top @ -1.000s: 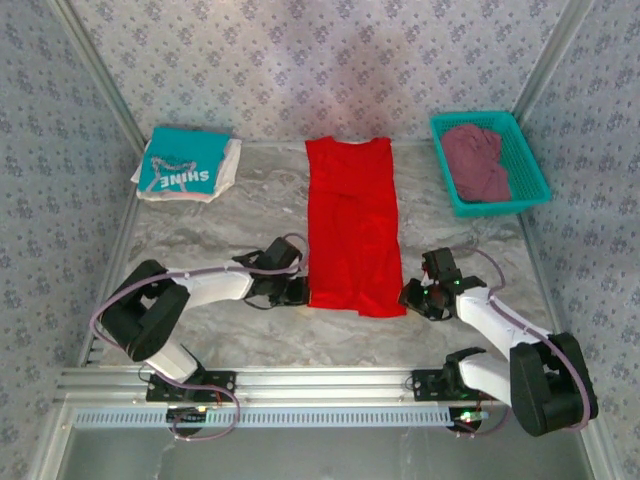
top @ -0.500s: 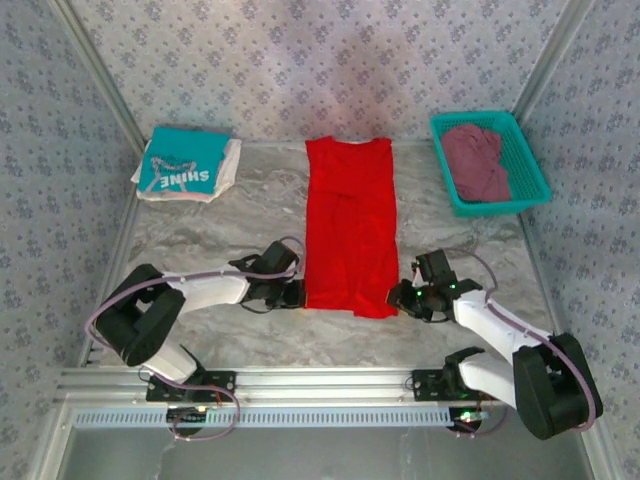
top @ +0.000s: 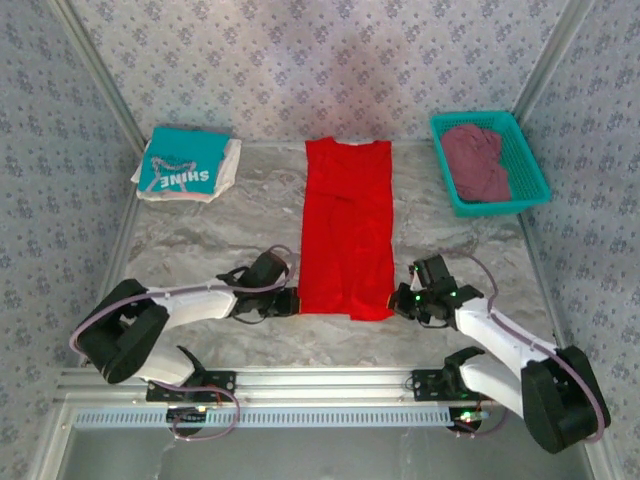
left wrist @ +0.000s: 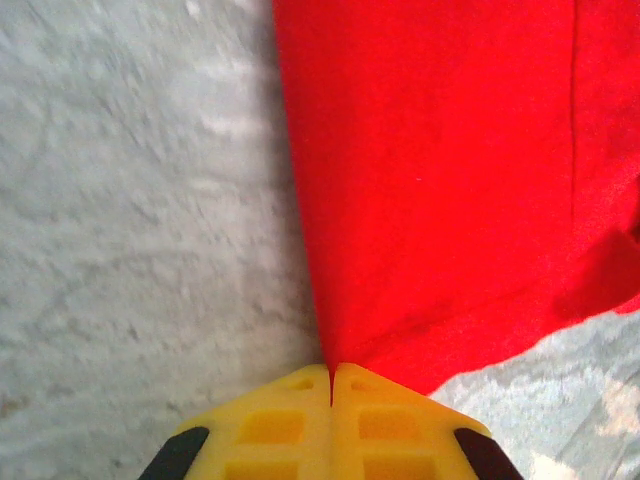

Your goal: Fold and stack the t-shirts

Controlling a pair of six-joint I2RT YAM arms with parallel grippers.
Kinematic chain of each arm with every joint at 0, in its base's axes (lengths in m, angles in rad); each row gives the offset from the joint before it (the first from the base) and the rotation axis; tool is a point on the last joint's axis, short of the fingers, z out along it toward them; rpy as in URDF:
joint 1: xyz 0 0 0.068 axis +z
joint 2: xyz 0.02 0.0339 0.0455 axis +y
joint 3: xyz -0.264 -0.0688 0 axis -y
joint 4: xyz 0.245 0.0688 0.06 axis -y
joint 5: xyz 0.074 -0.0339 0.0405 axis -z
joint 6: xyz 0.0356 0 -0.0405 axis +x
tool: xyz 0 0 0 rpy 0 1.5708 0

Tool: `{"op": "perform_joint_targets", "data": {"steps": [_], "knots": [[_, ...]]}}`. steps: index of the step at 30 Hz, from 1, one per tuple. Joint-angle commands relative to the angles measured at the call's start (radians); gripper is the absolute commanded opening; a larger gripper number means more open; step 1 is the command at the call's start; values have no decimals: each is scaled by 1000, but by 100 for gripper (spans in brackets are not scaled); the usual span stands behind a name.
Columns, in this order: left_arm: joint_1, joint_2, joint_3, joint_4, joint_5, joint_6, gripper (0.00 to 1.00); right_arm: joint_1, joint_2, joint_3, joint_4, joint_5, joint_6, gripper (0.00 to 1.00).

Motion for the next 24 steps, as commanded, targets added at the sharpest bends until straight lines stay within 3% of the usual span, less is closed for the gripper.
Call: {"op": "perform_joint_targets", "data": {"steps": [1, 6, 11, 18, 24], "knots": [[-46, -33, -49, -22, 5, -28, 0, 46, -70, -46, -74, 2, 39, 0], [-107, -132, -112, -45, -13, -106, 0, 102, -204, -110, -125, 14, 125, 0], [-103, -253, 5, -222, -82, -25, 0, 108, -256, -45, -159, 30, 152, 0], [45, -130, 209, -249, -24, 102, 0, 53, -12, 180, -100, 66, -24, 0], [198, 1, 356, -228, 47, 191, 0, -26, 169, 337, -20, 88, -60, 0]]}}
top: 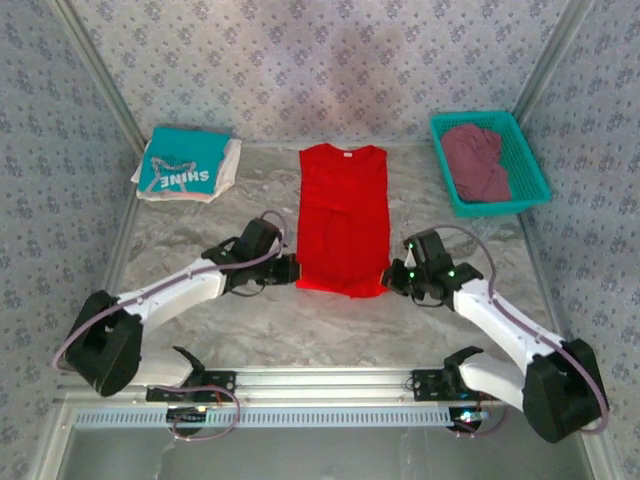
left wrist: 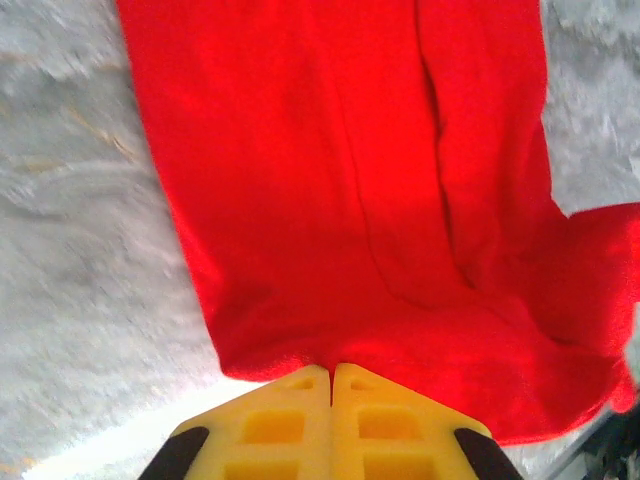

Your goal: Fold and stack the t-shirts

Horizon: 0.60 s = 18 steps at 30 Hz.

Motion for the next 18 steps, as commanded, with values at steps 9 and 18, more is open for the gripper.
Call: {"op": "perform_joint_targets", "data": {"steps": [9, 18], "knots": [[146, 324, 368, -2, 21, 248, 0, -148, 300, 249, 143, 67, -135, 0], [170, 467, 471, 13, -4, 273, 0, -194, 466, 316, 227, 22, -150, 0]]}}
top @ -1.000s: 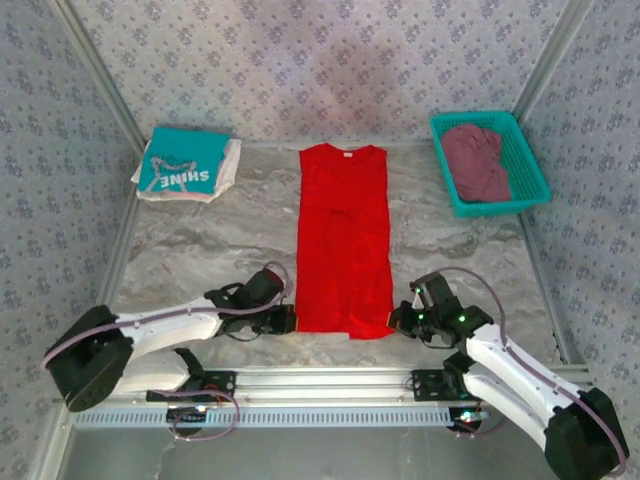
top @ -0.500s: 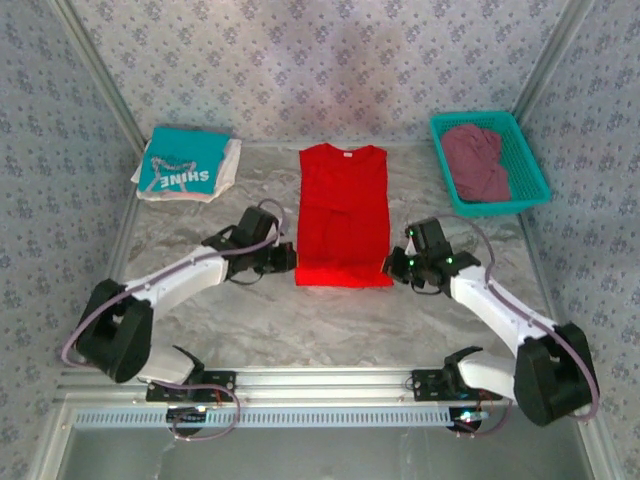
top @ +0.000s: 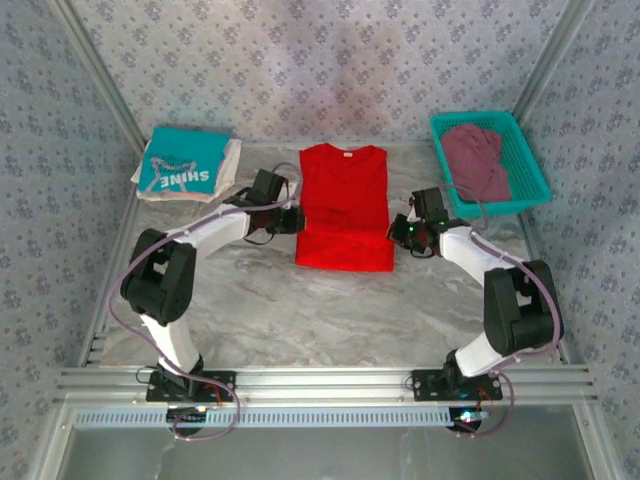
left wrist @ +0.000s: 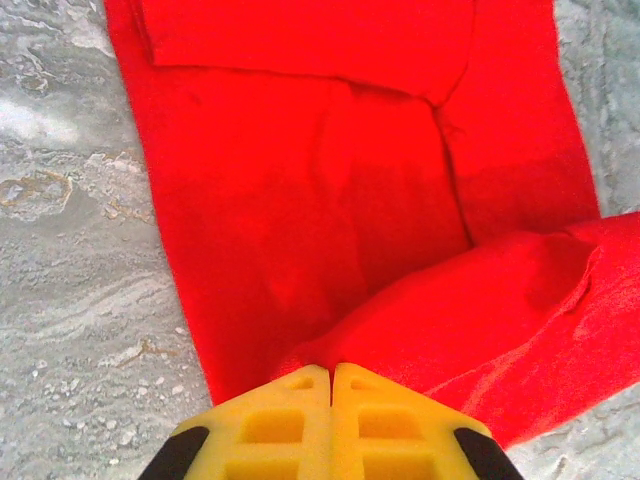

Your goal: Fold and stack the t-shirts

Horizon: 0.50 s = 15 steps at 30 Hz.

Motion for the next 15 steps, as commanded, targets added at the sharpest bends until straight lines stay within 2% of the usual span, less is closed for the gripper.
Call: {"op": "perform_joint_targets", "data": {"steps": [1, 9, 15], "knots": [[21, 21, 45, -9, -23, 29, 0, -14, 36, 49, 43, -21, -21, 0], [56, 43, 90, -30, -33, 47, 0, -23, 114, 122, 26, -23, -27, 0], [69, 158, 221, -73, -26, 82, 0, -33, 199, 192, 25, -11, -29, 0]]}}
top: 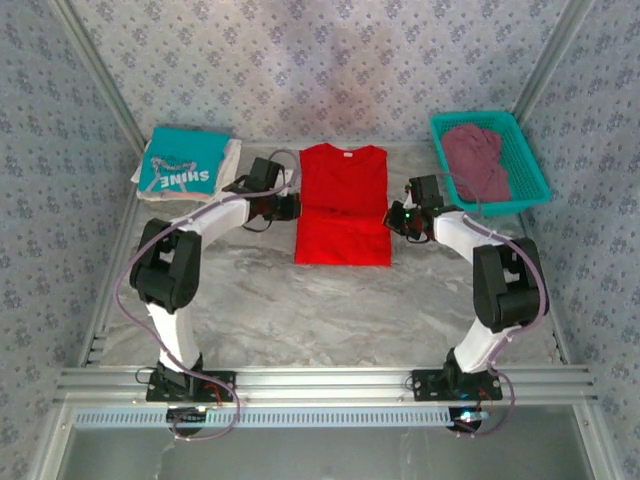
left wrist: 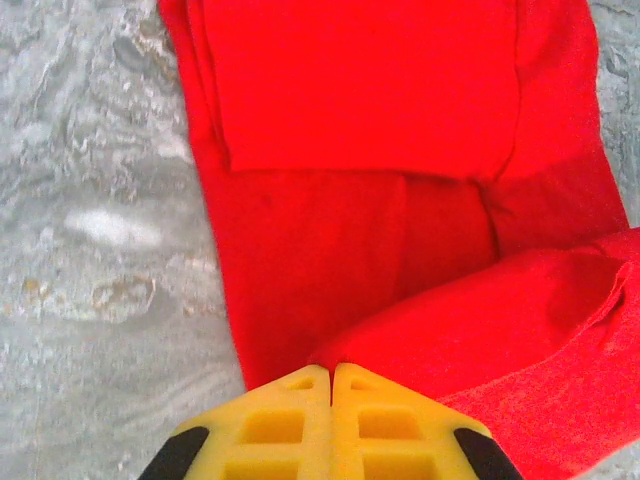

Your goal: Fold and stack the t-shirts

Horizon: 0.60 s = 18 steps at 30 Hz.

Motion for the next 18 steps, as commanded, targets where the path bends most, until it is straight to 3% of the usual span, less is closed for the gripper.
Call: {"op": "perform_joint_targets", "data": {"steps": [1, 3, 7, 10, 15, 18], "knots": [[18, 76, 98, -48, -6, 41, 0, -18, 63, 70, -7, 9, -18, 0], [27, 119, 156, -61, -35, 48, 2, -26, 104, 120, -8, 8, -16, 6], [51, 216, 317, -137, -125, 56, 48, -55, 197, 270, -34, -48, 7, 36], [55, 206, 355, -180, -165, 46, 45, -64, 187, 309, -54, -88, 3, 35], [19, 28, 95, -35, -176, -13, 44, -36, 36, 135, 10, -126, -20, 33], [-25, -45, -50, 45, -151, -37, 40, 5, -43, -13, 54, -120, -28, 23]]}}
